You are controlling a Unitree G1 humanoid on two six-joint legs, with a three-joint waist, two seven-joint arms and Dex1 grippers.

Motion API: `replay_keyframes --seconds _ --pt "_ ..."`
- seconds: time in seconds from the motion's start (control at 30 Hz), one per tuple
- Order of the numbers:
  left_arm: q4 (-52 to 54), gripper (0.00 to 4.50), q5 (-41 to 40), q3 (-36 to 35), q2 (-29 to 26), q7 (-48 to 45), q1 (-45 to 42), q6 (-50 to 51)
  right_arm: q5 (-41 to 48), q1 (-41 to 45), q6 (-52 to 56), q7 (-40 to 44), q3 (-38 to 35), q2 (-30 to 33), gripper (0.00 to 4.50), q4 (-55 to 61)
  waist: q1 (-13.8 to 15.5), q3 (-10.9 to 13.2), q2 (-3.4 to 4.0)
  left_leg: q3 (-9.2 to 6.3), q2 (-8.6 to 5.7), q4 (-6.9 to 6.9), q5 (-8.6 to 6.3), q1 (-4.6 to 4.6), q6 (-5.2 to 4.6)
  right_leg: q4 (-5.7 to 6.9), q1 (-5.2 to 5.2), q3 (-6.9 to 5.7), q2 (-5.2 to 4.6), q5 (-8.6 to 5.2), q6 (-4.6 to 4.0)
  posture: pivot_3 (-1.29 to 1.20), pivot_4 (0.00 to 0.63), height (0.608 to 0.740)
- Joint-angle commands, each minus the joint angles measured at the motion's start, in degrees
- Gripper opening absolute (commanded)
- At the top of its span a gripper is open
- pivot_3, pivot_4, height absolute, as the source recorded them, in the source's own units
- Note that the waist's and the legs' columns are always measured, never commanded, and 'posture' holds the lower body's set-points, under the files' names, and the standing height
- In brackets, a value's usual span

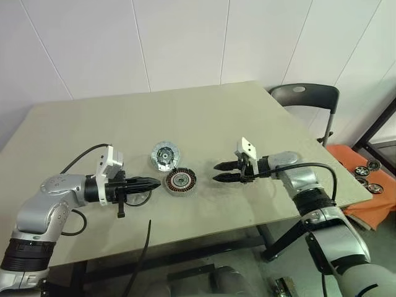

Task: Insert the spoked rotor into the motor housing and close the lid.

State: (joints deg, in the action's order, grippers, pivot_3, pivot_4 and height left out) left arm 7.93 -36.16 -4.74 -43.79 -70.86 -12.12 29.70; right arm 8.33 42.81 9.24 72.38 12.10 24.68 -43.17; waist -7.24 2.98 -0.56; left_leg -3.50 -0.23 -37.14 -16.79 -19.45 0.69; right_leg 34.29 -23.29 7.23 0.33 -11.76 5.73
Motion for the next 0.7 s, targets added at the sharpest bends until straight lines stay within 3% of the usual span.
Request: replay_keyframes --seconds 0.03,0.7 --pt "1.12 0.00 -0.35 -1.08 -0.44 -0.06 -0.89 -0.61 -1.40 3.53 -4.34 -1.11 -1.32 -0.63 2.11 -4.50 -0.02 0.00 0.00 0.00 0.00 0.00 0.00 -0.01 0.00 0.00 0.00 0.00 0.00 0.00 0.00 0.00 0.000 0.740" --pt "1.83 0.00 -0.57 -1.70 -0.62 0.16 0.30 -0.43 -5.00 5.21 -11.00 -4.38 -2.68 -1.71 2.11 -16.31 -0.09 -0.01 -0.01 -0.01 0.00 -0.01 0.00 0.02 0.00 0.03 0.03 0.01 0.00 0.06 -0.07 0.00 0.000 0.740"
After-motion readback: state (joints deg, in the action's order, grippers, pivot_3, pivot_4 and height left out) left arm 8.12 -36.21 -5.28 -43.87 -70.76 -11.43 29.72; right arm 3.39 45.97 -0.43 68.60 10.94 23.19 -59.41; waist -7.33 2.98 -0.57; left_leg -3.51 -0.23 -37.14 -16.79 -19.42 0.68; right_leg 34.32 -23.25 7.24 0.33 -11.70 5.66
